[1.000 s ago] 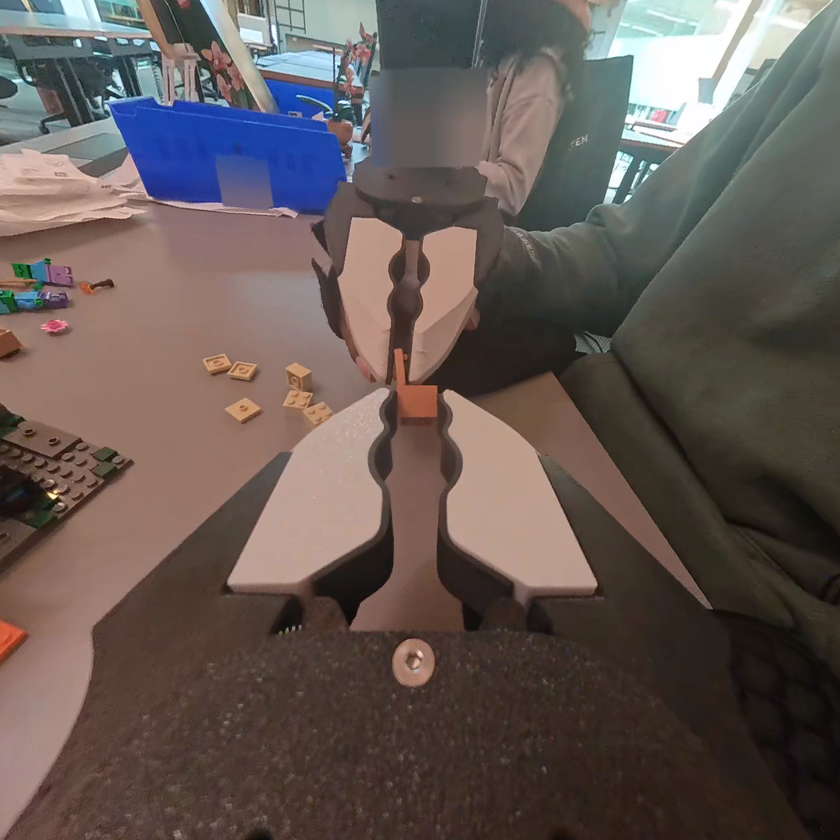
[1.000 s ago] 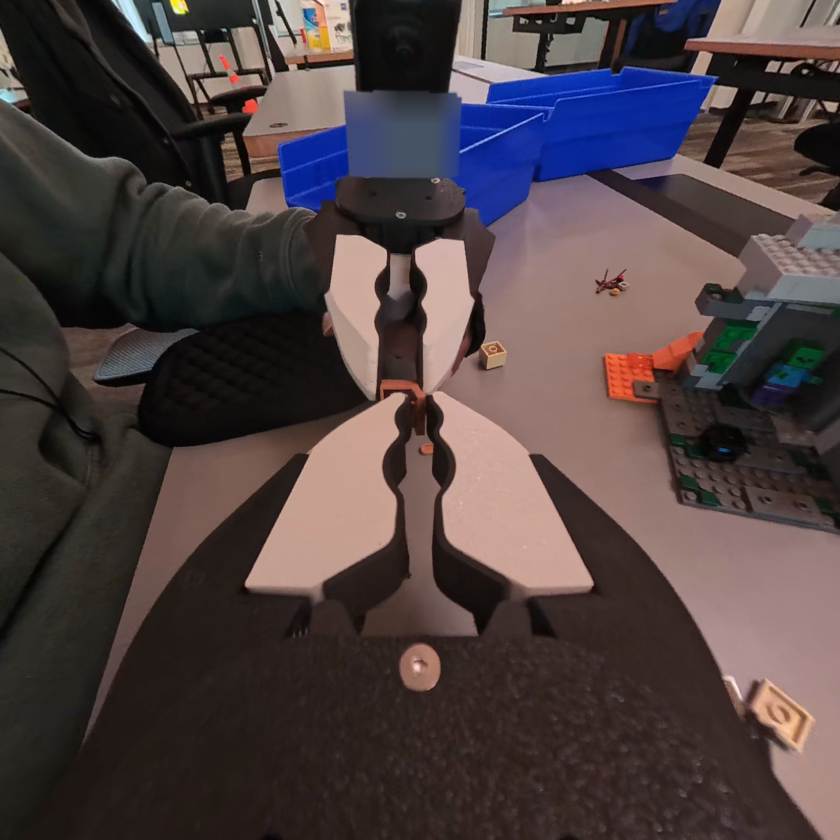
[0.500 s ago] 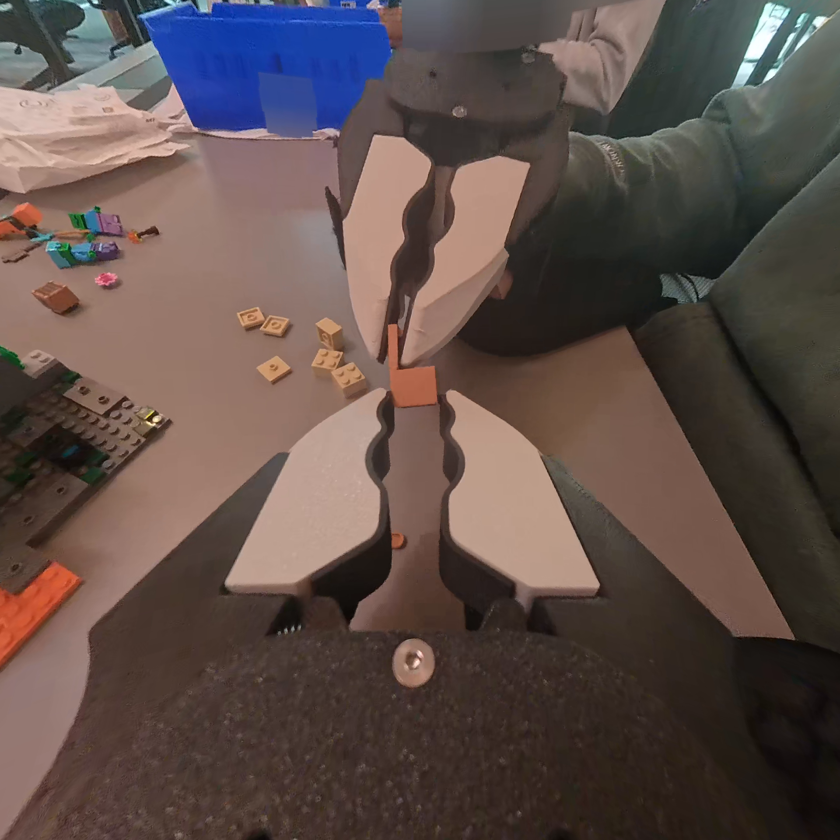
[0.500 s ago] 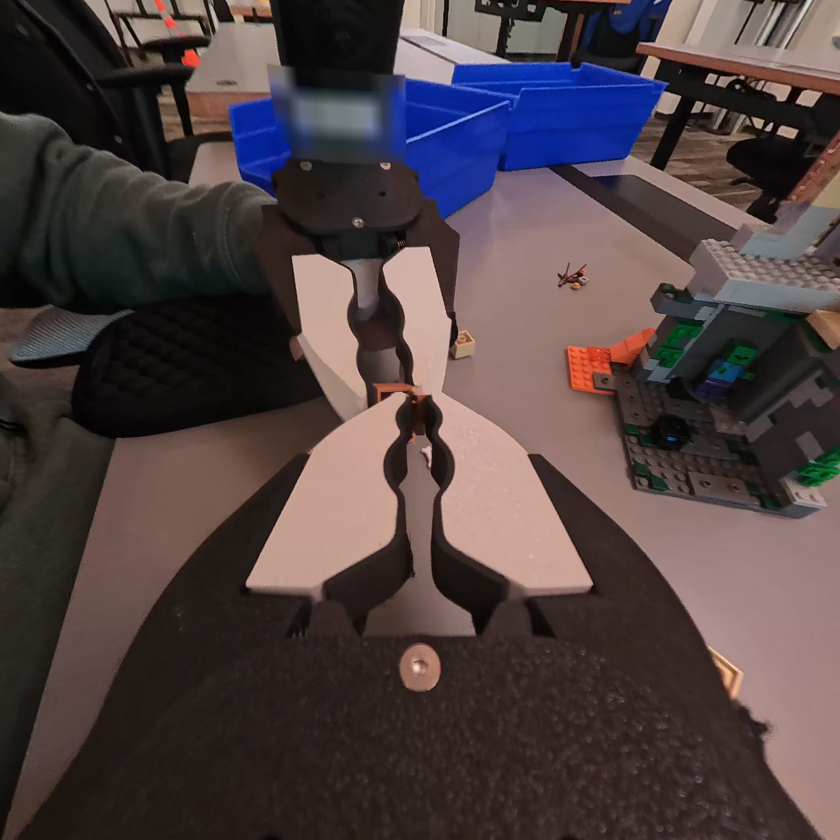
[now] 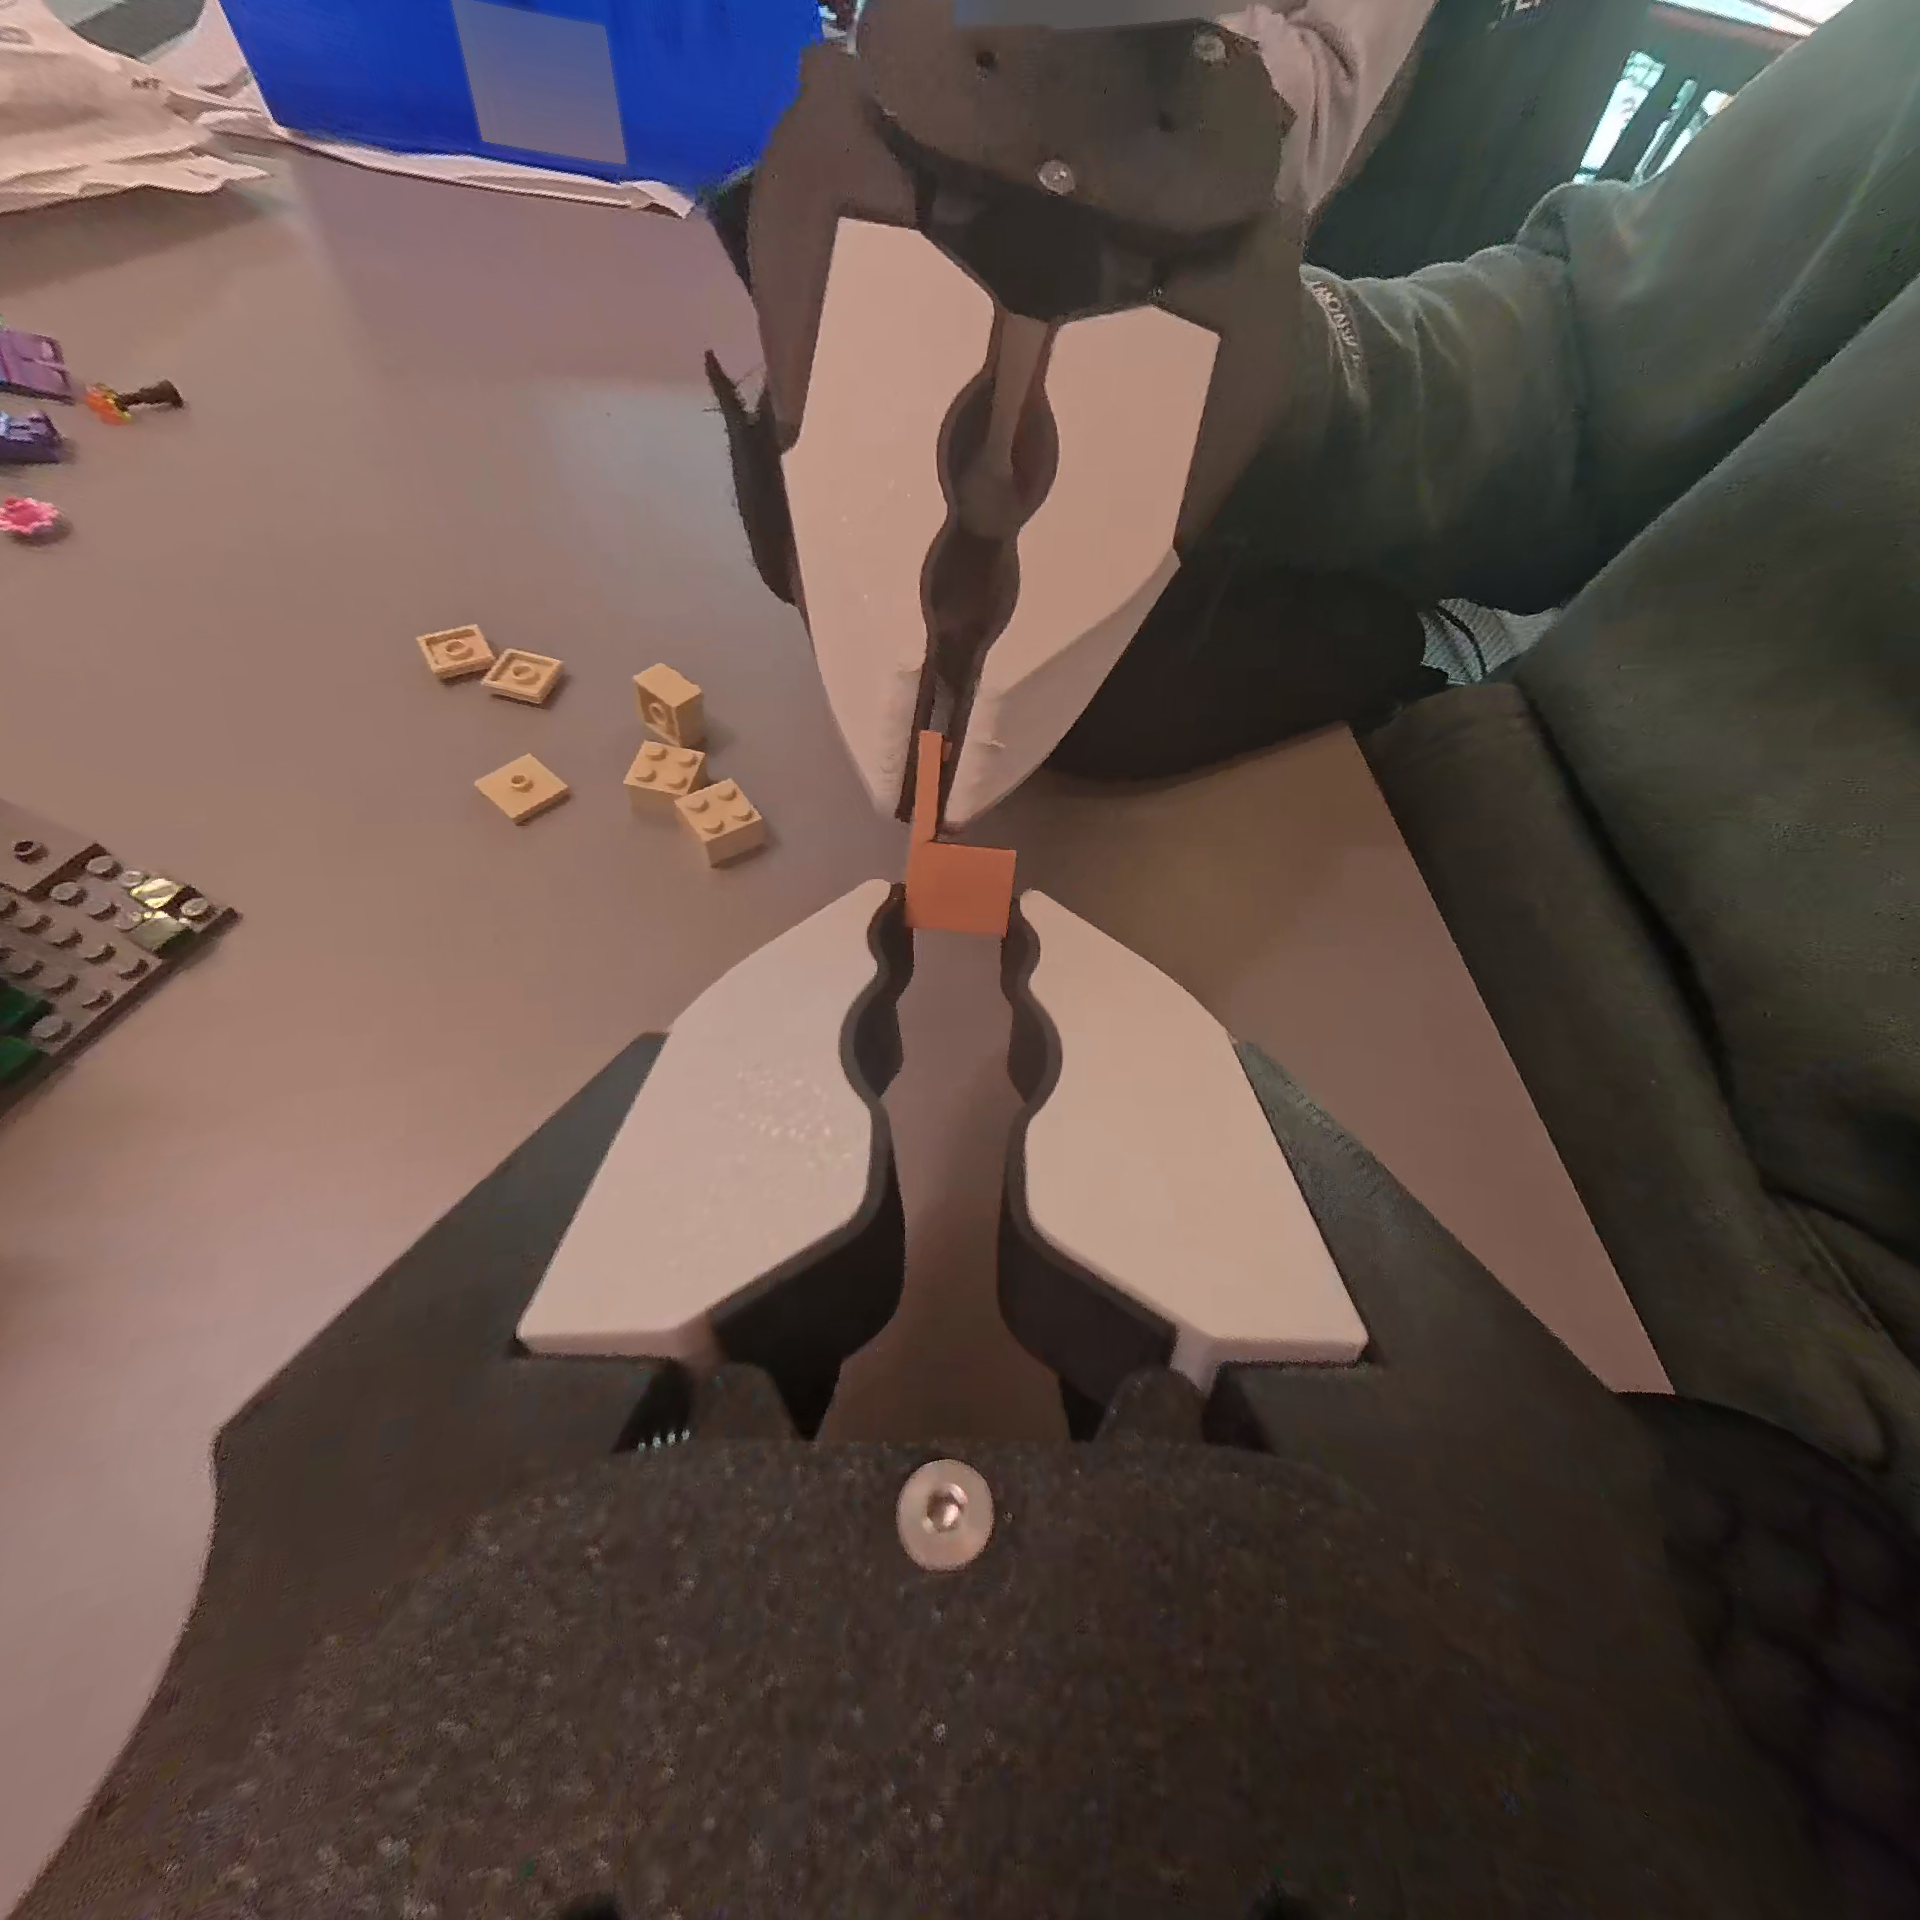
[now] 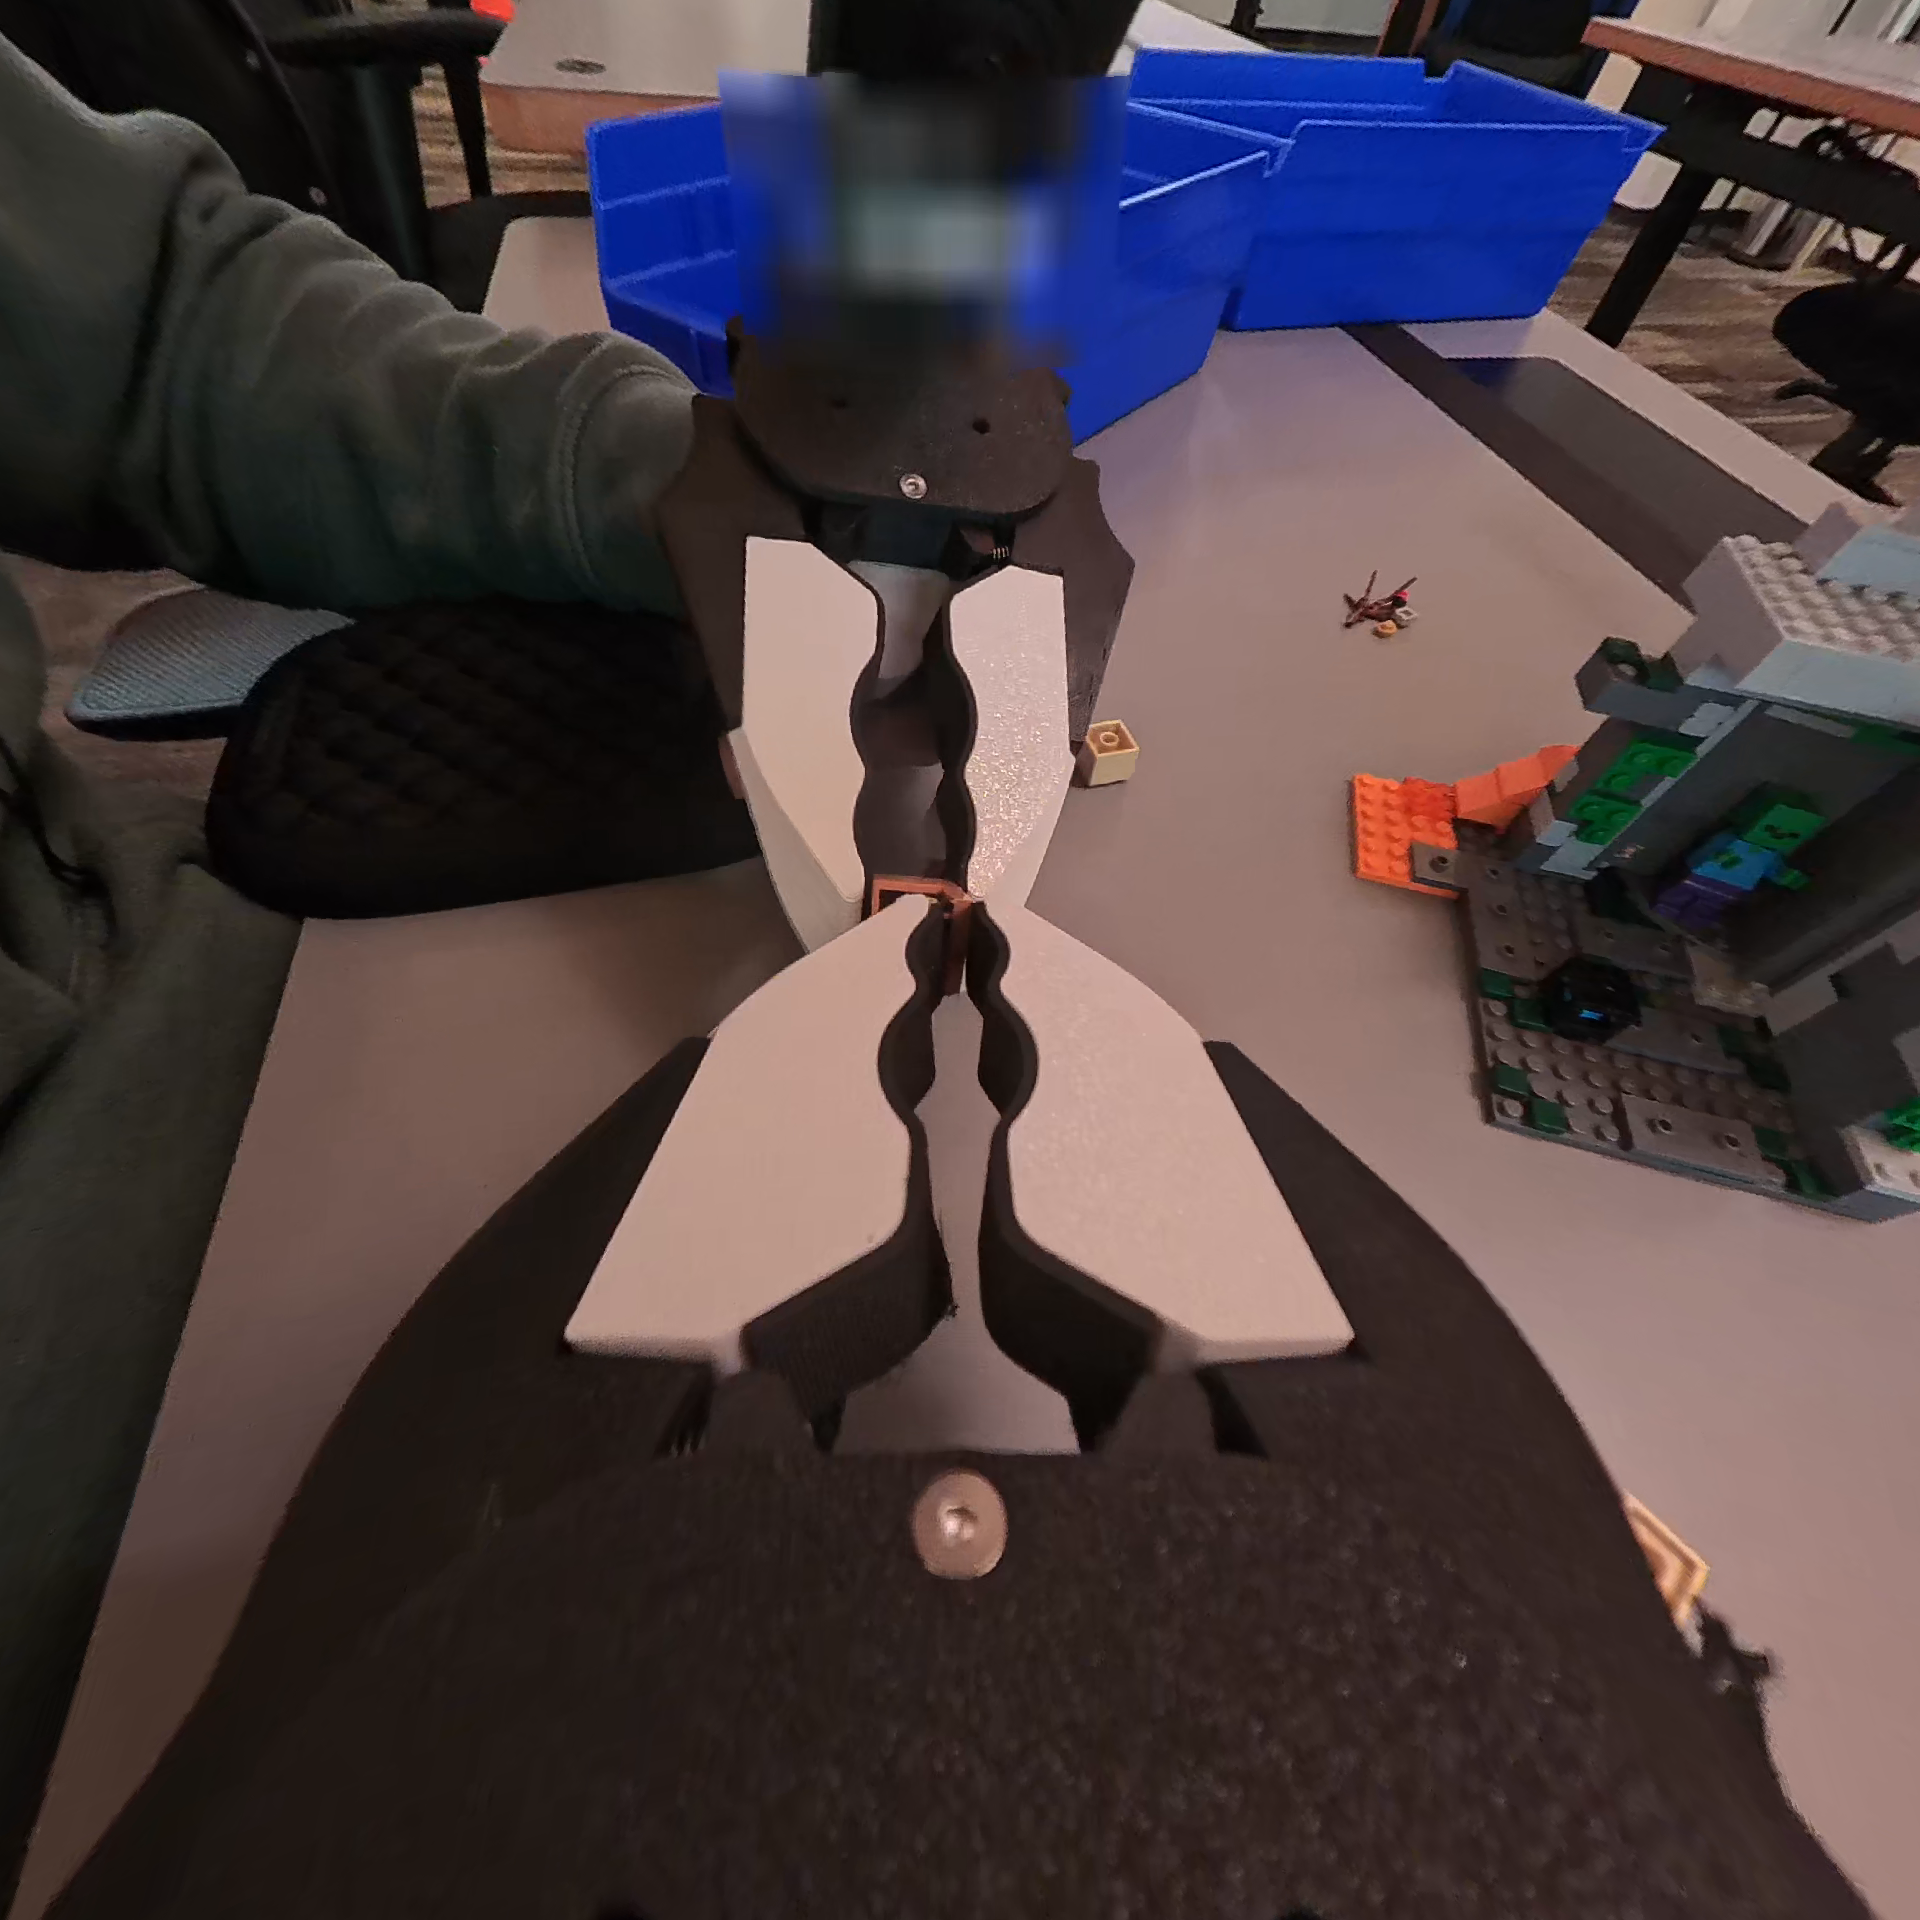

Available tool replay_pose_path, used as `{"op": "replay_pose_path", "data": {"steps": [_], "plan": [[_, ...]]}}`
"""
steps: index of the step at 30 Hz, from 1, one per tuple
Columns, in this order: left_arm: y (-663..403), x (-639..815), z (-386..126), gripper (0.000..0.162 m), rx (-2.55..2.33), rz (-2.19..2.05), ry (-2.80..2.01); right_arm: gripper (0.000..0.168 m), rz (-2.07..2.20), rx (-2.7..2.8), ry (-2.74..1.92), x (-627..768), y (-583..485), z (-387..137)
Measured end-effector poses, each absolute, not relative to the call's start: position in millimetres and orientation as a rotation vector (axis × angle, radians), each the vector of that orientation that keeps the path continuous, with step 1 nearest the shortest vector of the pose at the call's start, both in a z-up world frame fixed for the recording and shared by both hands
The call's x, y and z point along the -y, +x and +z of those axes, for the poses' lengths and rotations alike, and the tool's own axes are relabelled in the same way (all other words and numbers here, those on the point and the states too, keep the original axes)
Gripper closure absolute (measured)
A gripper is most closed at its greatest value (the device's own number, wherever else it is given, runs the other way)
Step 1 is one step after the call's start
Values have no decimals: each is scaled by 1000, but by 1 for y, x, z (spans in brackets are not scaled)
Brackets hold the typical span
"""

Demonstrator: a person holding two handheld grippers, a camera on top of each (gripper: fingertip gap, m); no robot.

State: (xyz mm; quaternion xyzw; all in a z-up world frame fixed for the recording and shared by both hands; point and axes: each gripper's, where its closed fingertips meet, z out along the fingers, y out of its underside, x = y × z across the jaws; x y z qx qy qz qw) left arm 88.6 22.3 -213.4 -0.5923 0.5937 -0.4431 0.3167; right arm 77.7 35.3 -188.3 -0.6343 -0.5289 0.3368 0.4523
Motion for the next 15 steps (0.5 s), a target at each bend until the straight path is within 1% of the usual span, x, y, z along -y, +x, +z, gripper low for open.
{"op": "replay_pose_path", "data": {"steps": [10, 13, 15], "plan": [[92, -14, -186, 145, -1452, -1356, -1564, 165, 1440, 1030, -1687, -33, 80, -163], [92, -15, -176, 145, -1378, -1457, -1584, 165, 1544, 940, -1730, -36, 79, -159], [91, -17, -177, 144, -1373, -1449, -1602, 165, 1580, 900, -1765, -38, 78, -160]]}}
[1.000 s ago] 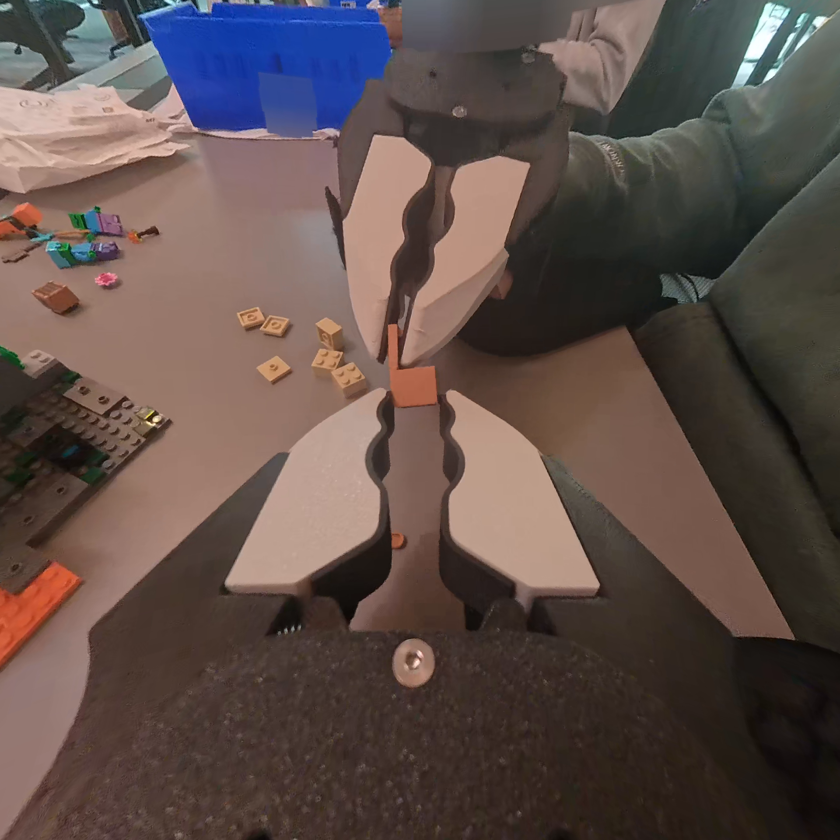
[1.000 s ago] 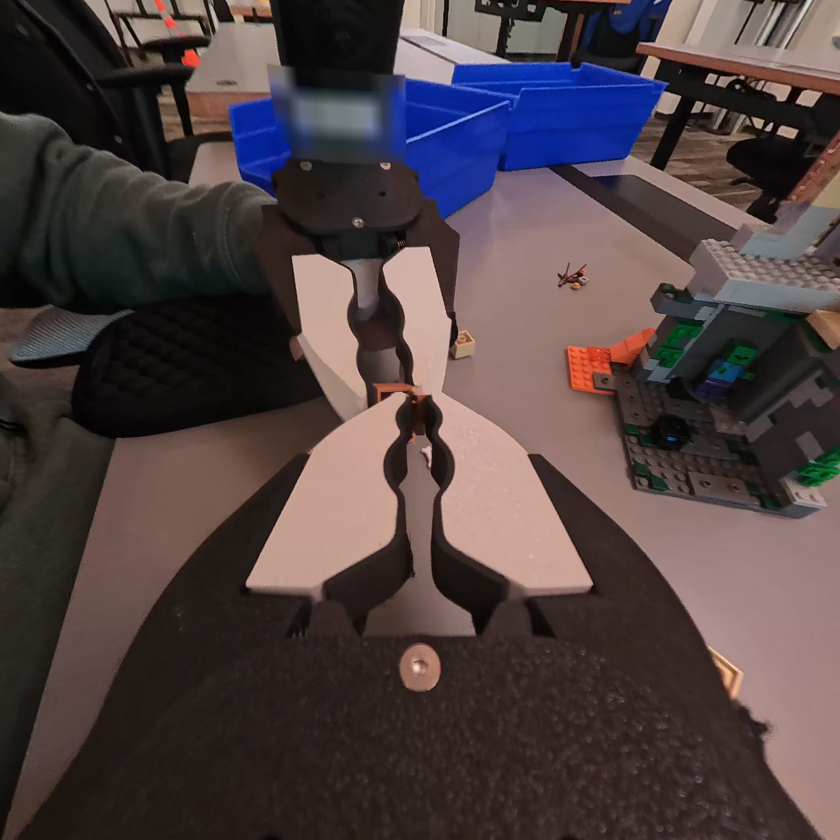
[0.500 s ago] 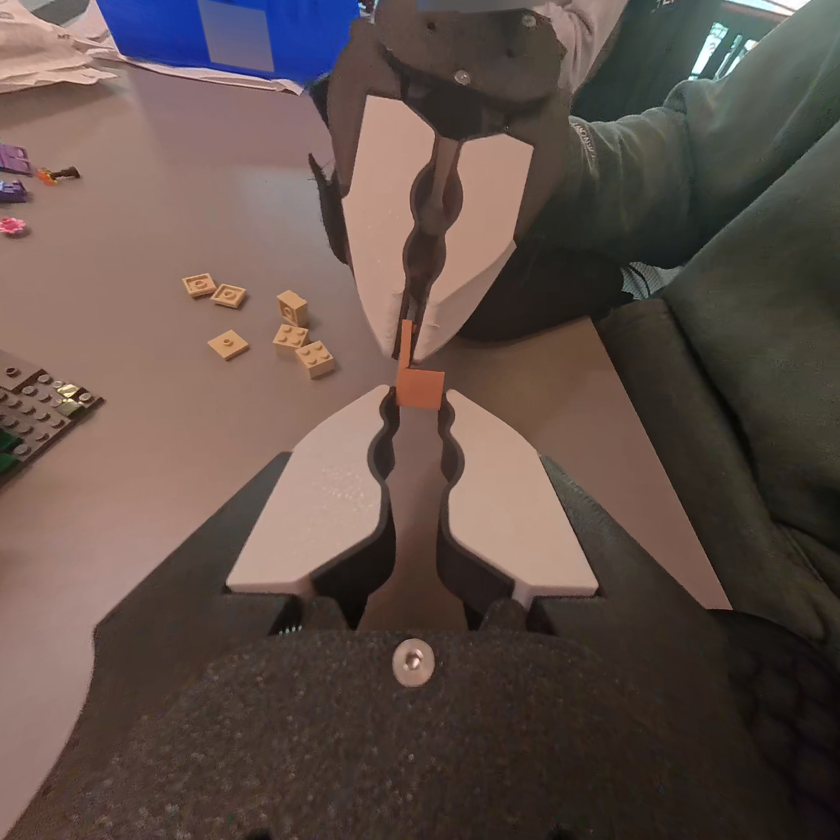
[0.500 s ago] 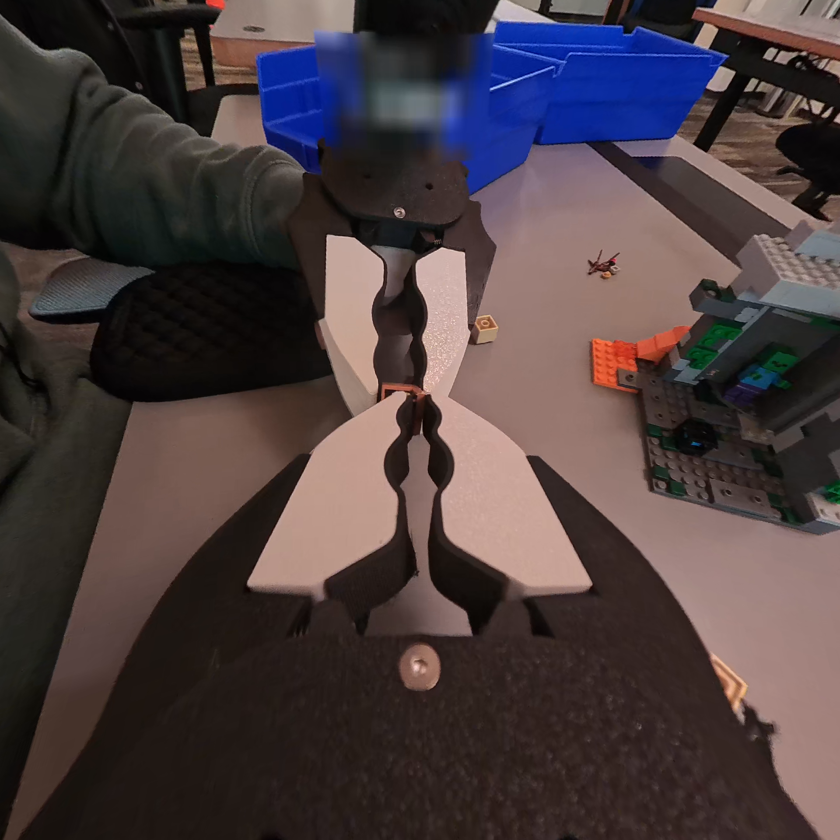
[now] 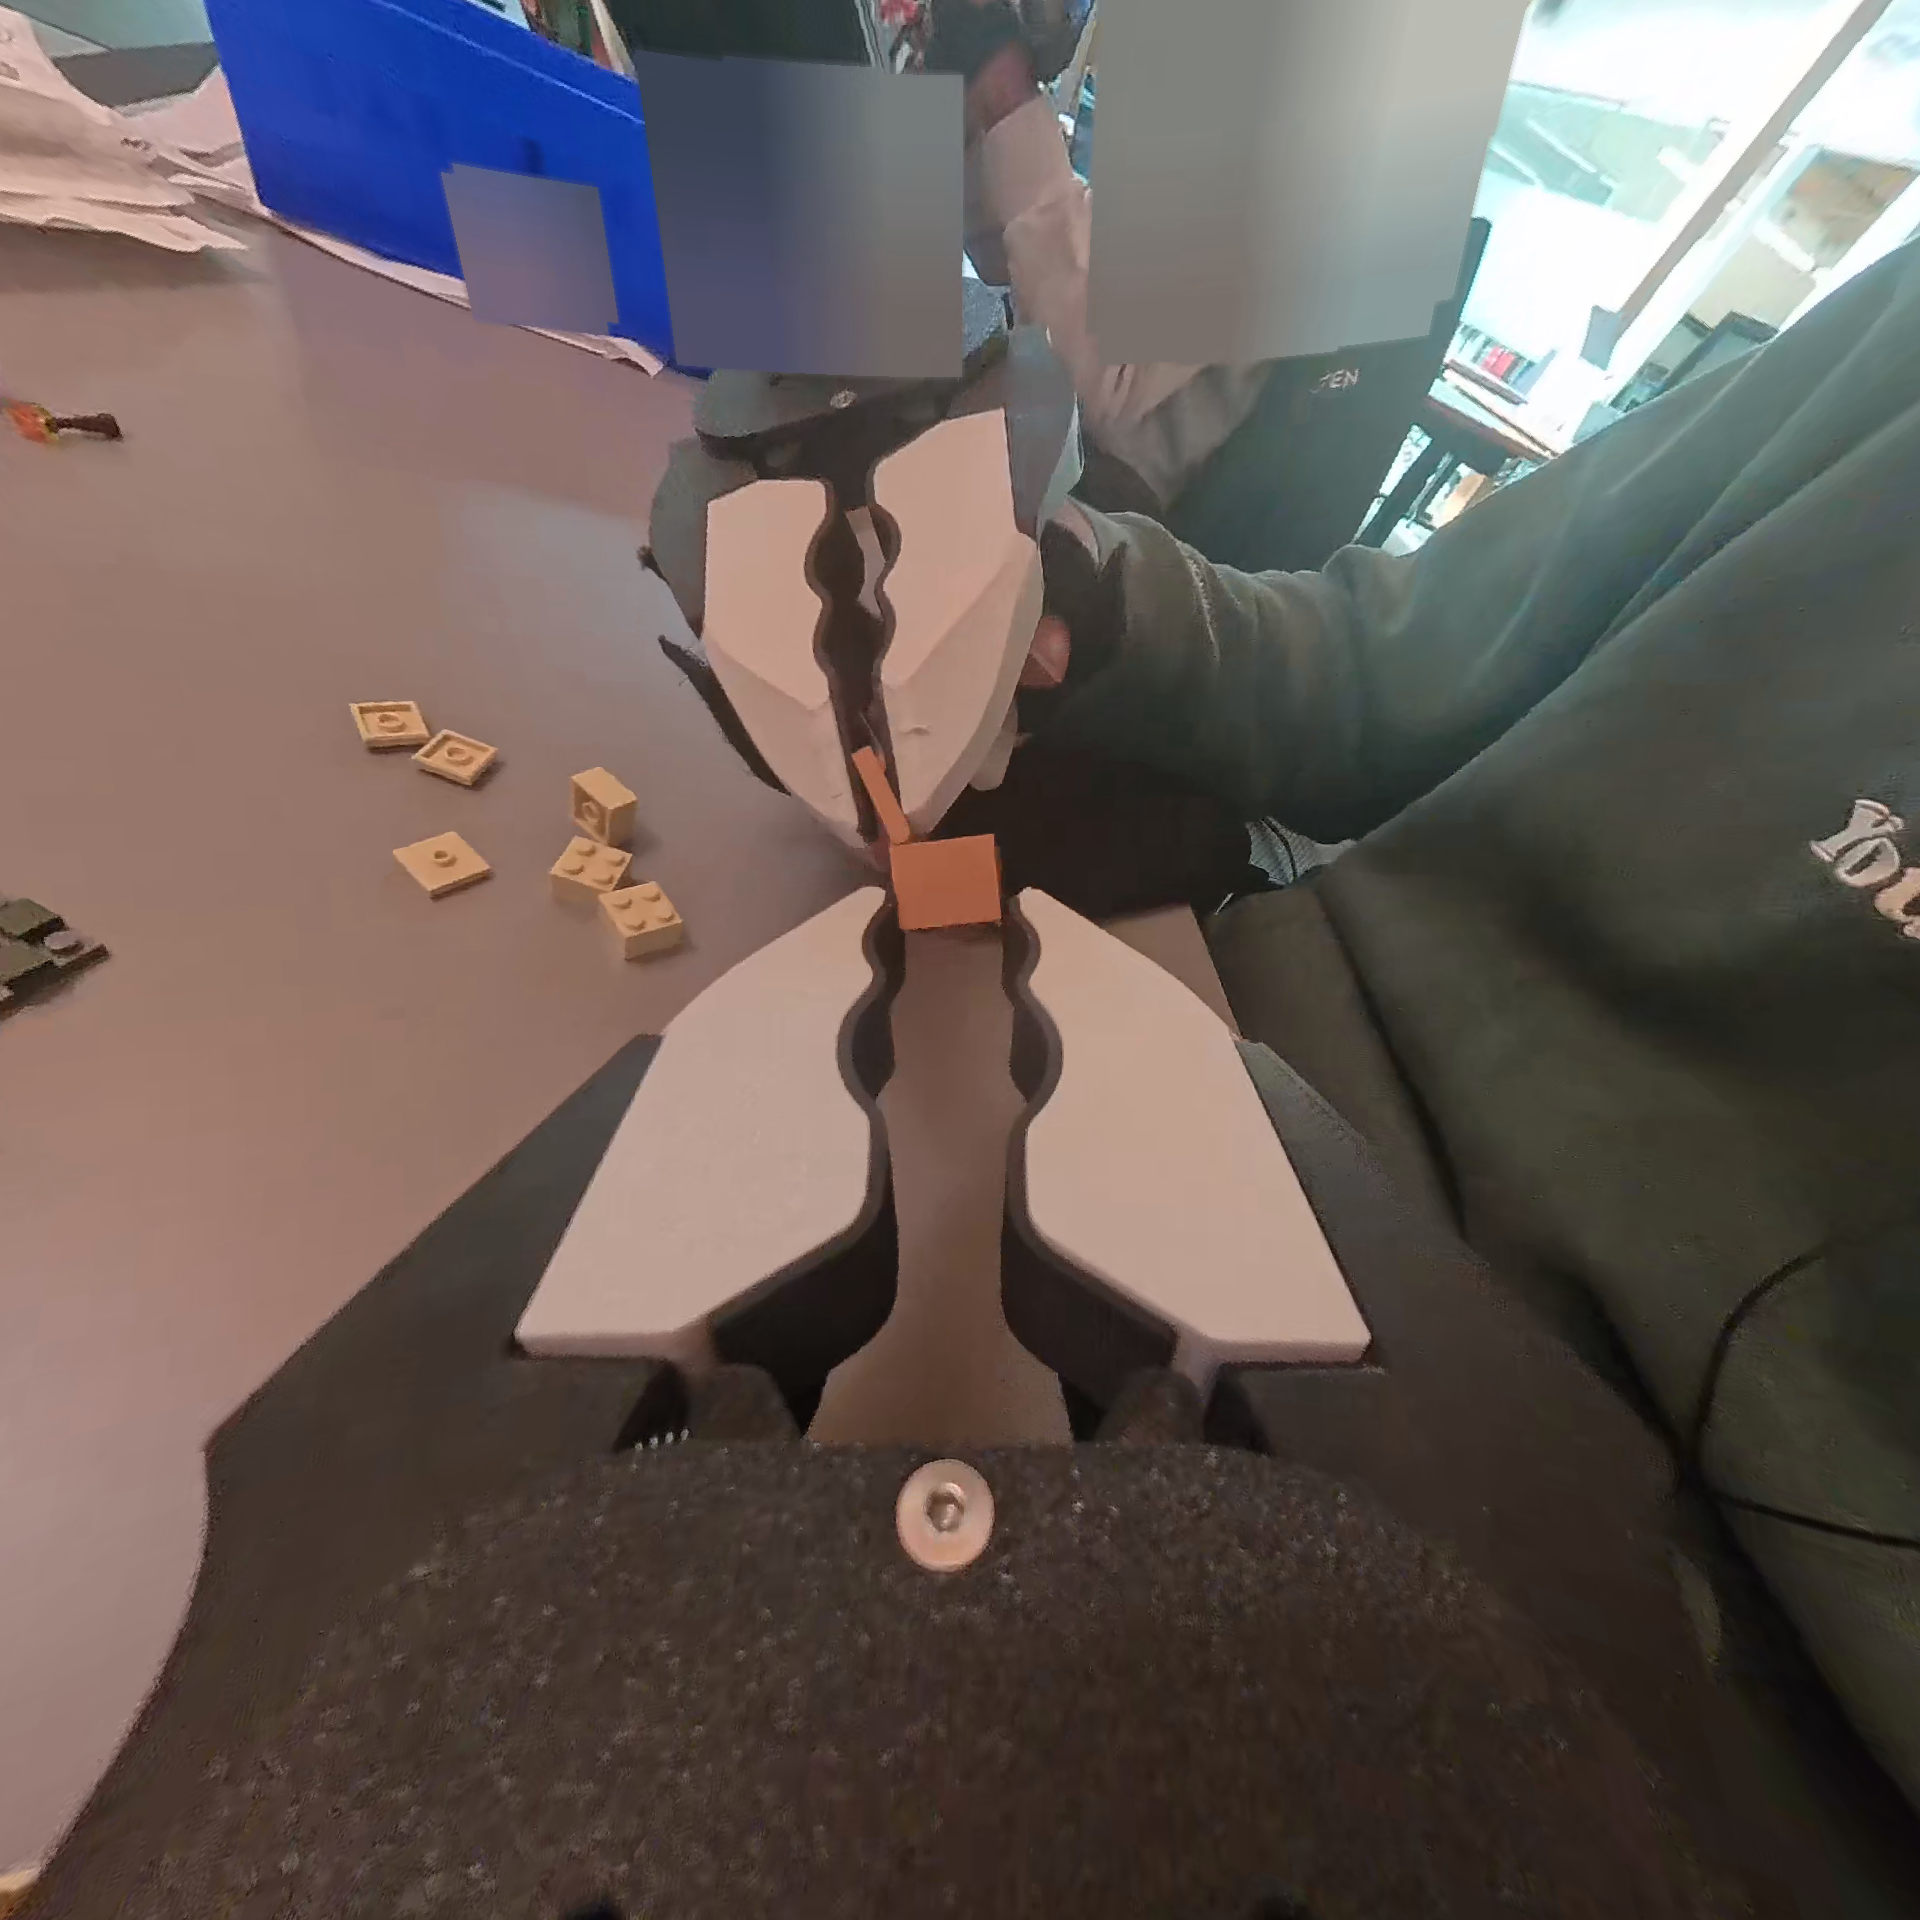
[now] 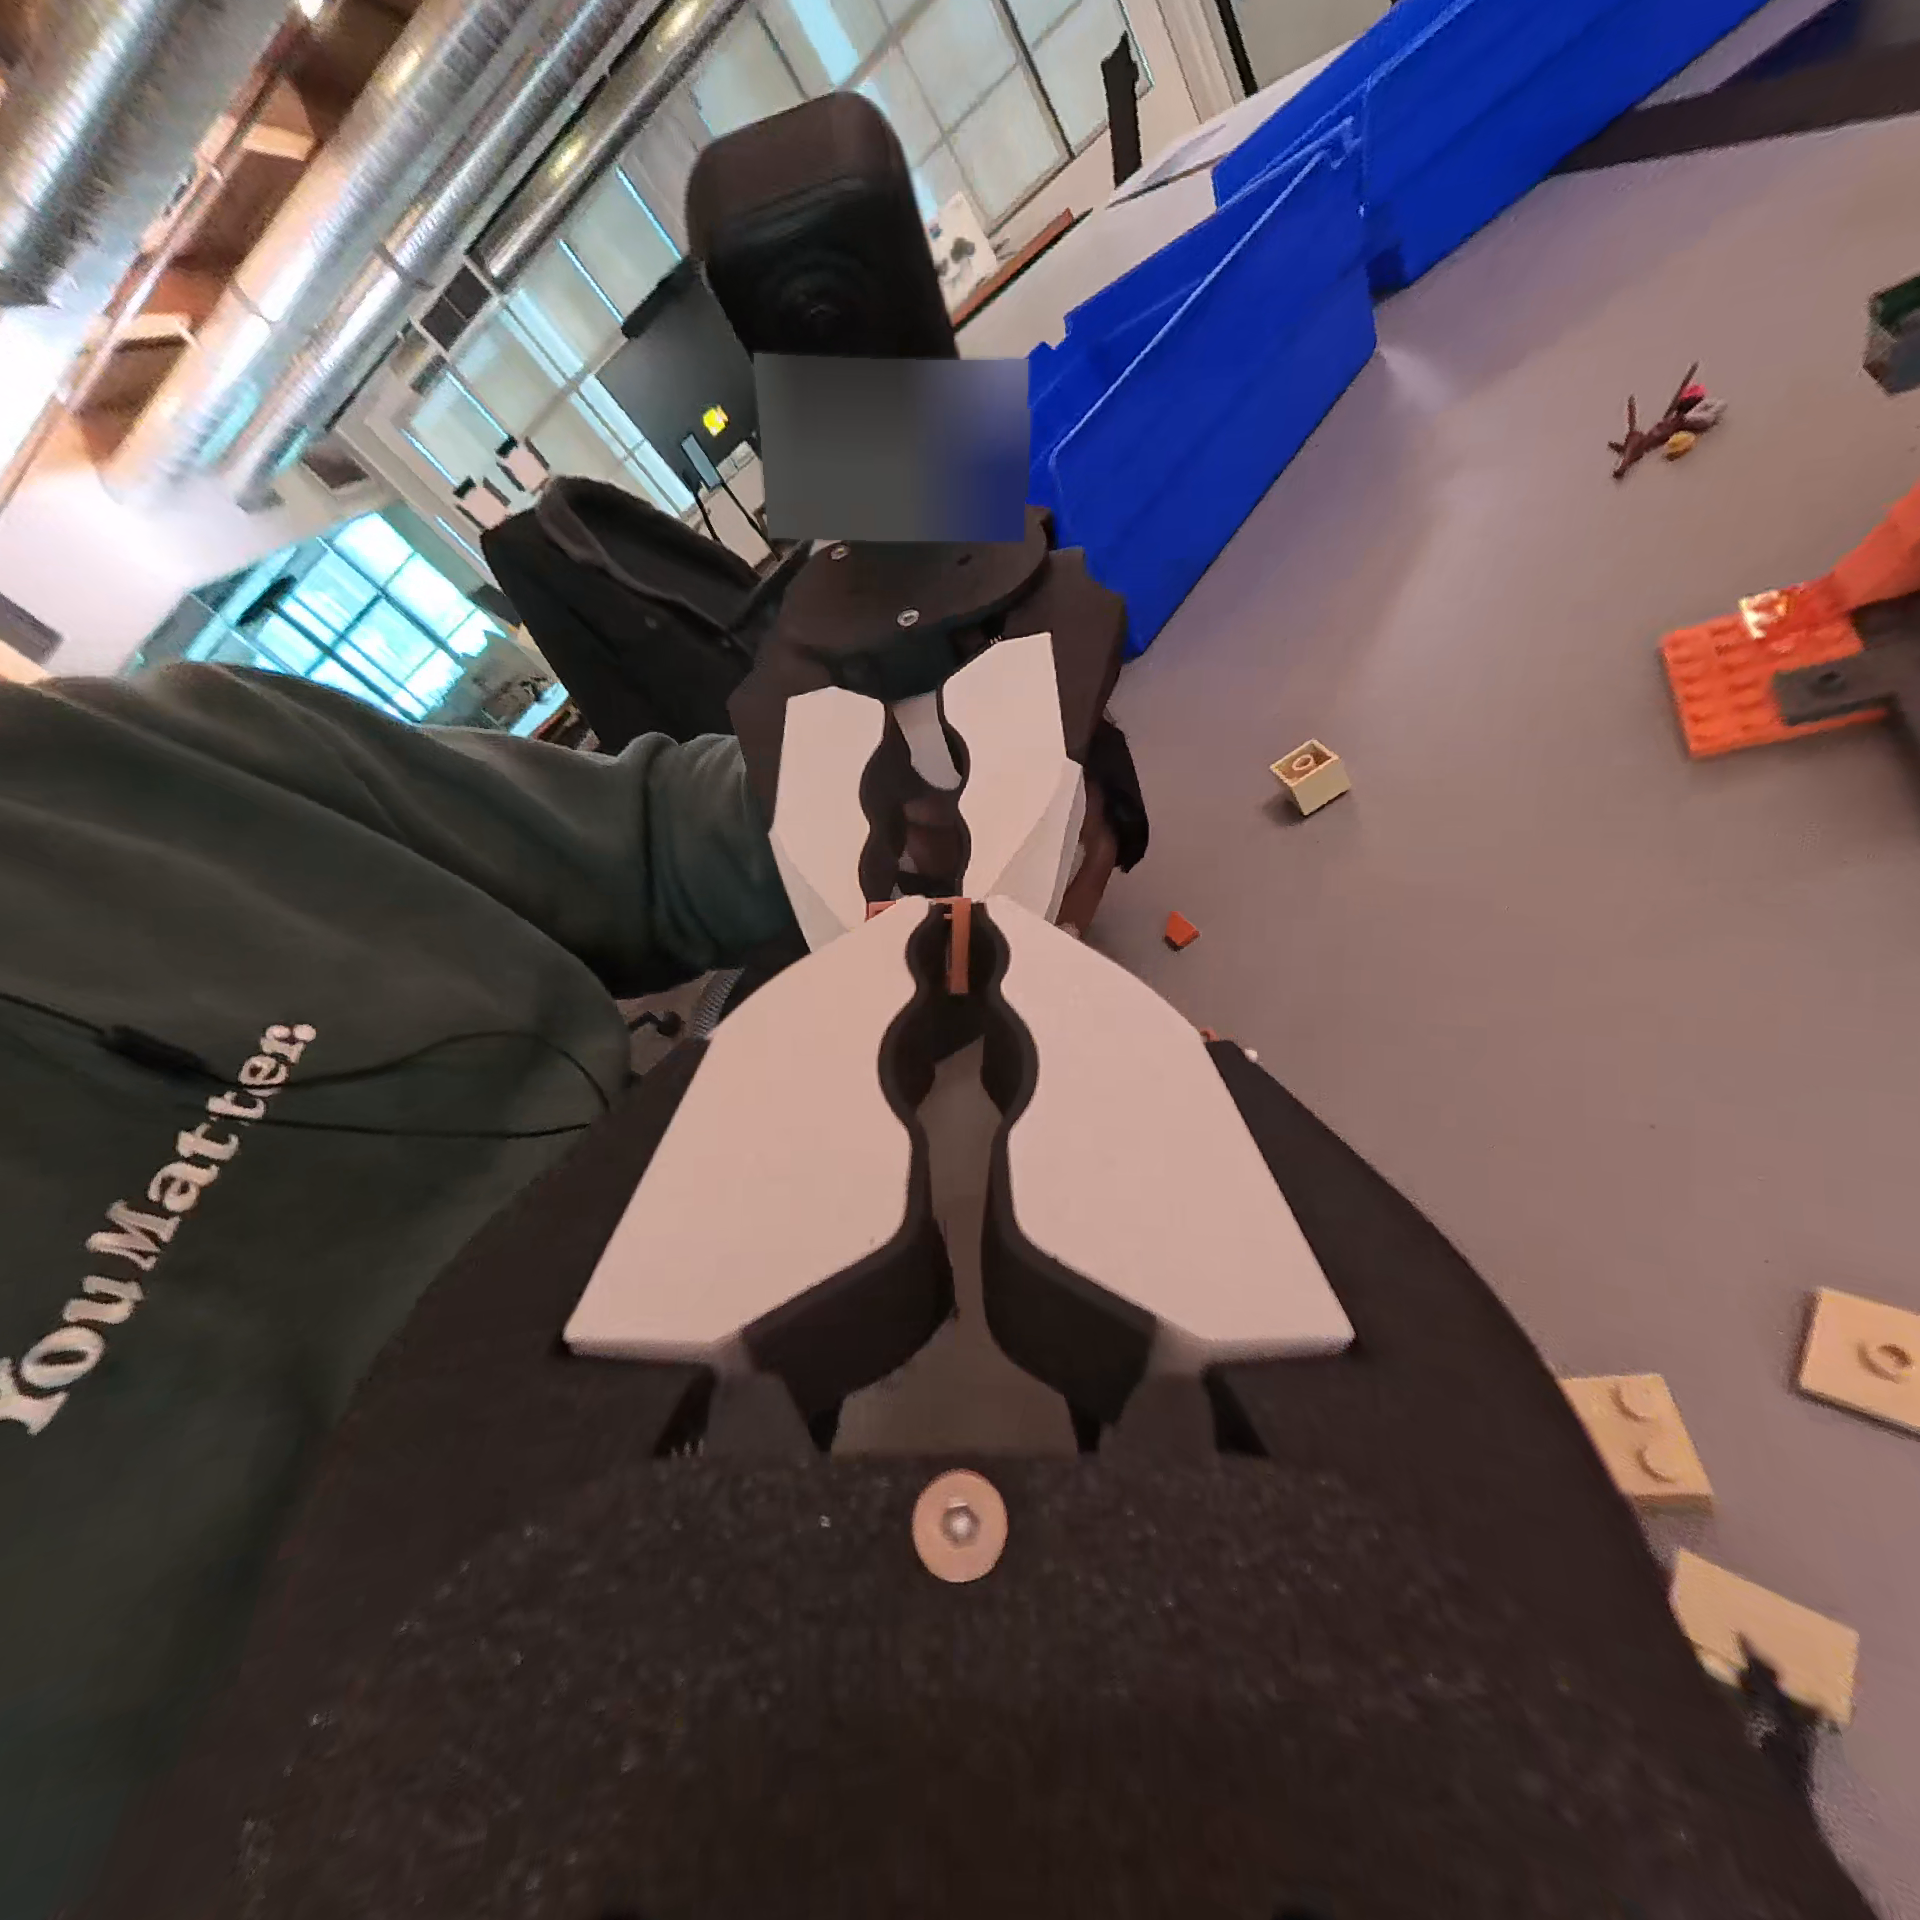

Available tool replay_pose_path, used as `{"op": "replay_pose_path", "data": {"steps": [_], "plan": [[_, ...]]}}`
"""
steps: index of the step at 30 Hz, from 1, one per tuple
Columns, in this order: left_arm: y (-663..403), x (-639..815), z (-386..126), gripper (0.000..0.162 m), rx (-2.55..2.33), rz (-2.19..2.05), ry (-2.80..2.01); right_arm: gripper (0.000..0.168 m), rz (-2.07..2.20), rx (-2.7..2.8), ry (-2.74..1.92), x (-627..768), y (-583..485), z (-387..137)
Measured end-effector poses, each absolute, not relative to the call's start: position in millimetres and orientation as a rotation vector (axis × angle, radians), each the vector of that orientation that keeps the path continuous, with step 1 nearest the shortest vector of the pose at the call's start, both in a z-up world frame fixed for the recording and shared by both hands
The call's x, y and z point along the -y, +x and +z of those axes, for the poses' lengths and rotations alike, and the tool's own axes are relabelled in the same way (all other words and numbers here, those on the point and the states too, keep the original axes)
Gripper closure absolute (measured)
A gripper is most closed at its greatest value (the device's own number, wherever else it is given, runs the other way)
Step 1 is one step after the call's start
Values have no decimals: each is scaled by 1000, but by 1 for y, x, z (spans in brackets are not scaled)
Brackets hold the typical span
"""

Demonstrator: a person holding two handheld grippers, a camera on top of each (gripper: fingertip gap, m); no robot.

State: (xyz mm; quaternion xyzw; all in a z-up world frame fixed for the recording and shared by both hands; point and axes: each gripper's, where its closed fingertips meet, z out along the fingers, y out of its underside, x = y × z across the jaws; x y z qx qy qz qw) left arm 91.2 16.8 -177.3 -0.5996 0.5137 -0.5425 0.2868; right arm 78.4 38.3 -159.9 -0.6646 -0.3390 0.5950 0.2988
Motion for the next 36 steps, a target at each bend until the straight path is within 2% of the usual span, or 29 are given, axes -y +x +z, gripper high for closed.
{"op": "replay_pose_path", "data": {"steps": [11, 17, 36], "plan": [[96, -20, -178, 134, -1290, -1530, -1680, 165, 1637, 815, -1833, -44, 81, -165], [95, -23, -177, 143, -1239, -1595, -1705, 165, 1571, 858, -1836, -43, 79, -169], [96, -7, -151, 144, -1265, -1615, -1562, 165, 1779, 865, -1636, -25, 79, -139]]}}
